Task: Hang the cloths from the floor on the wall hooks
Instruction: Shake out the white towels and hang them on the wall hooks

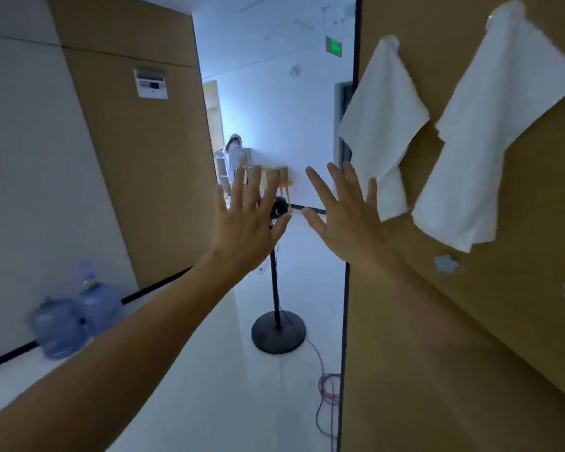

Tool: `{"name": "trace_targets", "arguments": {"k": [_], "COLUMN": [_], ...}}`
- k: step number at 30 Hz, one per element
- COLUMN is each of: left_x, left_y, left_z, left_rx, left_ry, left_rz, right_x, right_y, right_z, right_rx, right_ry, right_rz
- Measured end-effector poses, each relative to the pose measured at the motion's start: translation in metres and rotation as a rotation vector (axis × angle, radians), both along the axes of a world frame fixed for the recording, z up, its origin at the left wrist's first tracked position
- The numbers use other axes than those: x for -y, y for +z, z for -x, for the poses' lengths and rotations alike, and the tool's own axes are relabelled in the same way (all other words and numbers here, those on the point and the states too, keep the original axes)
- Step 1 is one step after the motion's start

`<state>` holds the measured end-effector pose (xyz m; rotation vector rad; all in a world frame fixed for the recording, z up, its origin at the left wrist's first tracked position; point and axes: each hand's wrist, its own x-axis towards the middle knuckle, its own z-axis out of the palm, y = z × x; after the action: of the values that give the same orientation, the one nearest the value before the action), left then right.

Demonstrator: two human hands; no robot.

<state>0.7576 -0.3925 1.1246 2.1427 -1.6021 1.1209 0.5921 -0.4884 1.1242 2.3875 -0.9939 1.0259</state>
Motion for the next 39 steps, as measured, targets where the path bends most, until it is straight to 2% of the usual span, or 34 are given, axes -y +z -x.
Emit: {"name": "trace_targets", "arguments": {"k": [6, 15, 23, 31, 36, 39], "left_x": [-0.114, -0.304, -0.448, -0.52, -0.542, -0.543], "left_y": [-0.033, -0.09, -0.138, -0.188, -0.213, -0.227], "left_z": [-0.099, -0.282, -0.405, -0.492, -0.553, -0.589], "left_rx": [-0.082, -0.124, -0.186, -0.291, -0.363, -0.425], "left_ry": [0.236, 0.517, 0.712, 0.906, 1.065, 1.165], "left_rz": [-0.081, -0.141, -0.207, -0.254, -0.3, -0.252], "right_x": [-0.071, -0.228, -0.353, -0.417, -0.431, -0.433], "right_y": [-0.03, -0.077, -0.127, -0.178, -0.209, -0.224], "right_z": [-0.13, -0.35, -0.507, -0.635, -0.723, -0.779], "right_rx": [-0.055, -0.123, -0.227, -0.337, -0.435, -0.48], "right_ry": [0.21, 0.571, 0.726, 0.905, 1.001, 1.084], "right_rz": [-0.007, -0.116, -0.209, -0.29, -0.294, -0.28]}}
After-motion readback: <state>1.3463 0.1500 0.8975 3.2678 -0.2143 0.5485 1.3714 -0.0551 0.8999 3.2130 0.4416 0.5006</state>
